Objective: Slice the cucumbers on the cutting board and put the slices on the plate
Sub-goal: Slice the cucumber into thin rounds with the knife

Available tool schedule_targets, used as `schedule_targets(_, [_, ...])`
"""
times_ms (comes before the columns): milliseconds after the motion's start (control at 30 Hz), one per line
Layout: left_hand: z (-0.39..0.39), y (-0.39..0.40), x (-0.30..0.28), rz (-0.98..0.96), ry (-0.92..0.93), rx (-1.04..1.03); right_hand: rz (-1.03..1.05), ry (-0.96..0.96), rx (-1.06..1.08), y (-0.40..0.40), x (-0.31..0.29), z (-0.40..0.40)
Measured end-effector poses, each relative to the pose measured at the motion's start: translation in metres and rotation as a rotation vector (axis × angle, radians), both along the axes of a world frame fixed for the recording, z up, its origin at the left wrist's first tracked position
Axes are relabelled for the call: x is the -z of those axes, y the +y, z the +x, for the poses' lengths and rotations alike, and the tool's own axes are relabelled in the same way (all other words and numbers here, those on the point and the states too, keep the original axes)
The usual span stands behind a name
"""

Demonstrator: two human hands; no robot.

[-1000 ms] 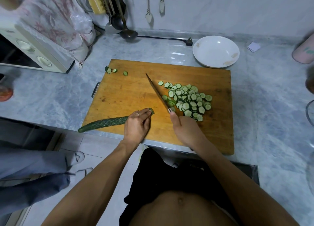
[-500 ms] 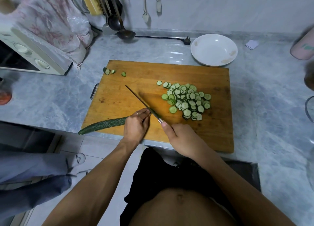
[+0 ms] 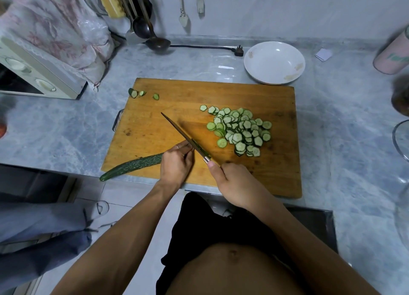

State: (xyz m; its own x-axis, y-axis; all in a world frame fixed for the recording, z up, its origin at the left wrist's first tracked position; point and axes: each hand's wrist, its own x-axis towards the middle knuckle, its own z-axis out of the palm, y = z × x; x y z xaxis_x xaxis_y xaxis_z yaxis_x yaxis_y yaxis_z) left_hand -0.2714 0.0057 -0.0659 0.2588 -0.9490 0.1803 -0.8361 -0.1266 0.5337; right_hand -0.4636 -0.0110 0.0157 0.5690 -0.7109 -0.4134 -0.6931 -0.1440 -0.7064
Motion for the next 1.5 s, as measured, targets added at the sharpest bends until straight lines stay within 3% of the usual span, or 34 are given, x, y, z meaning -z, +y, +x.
schedule_targets(167, [0.000,0.001,0.005,-0.025,-0.029,0.011,0.039,0.027,0.020,-0.005,0.009,0.011])
schedule_targets(400, [-0.003,0.002,0.005,-0.027,-0.052,-0.020,-0.077,0.022,0.028,-0.006,0.013,0.024])
schedule_targets(567, [-0.002,0.003,0.004,-0.047,-0.101,-0.044,-0.008,-0.019,0.091,-0.029,0.010,0.009])
schedule_targets(734, [-0.007,0.002,-0.004,-0.055,-0.030,-0.083,0.016,-0.049,0.137,-0.037,0.007,-0.006])
schedule_targets(900, [-0.012,0.000,-0.004,-0.071,-0.023,-0.075,-0.008,-0.051,0.058,-0.023,0.000,-0.008])
schedule_targets(1067, [-0.011,-0.002,-0.003,-0.031,-0.139,-0.025,-0.084,-0.032,-0.001,-0.010,0.000,-0.008])
schedule_targets(1501, [-0.009,-0.003,0.001,-0.011,-0.169,-0.020,-0.038,-0.009,0.001,-0.004,0.007,-0.013])
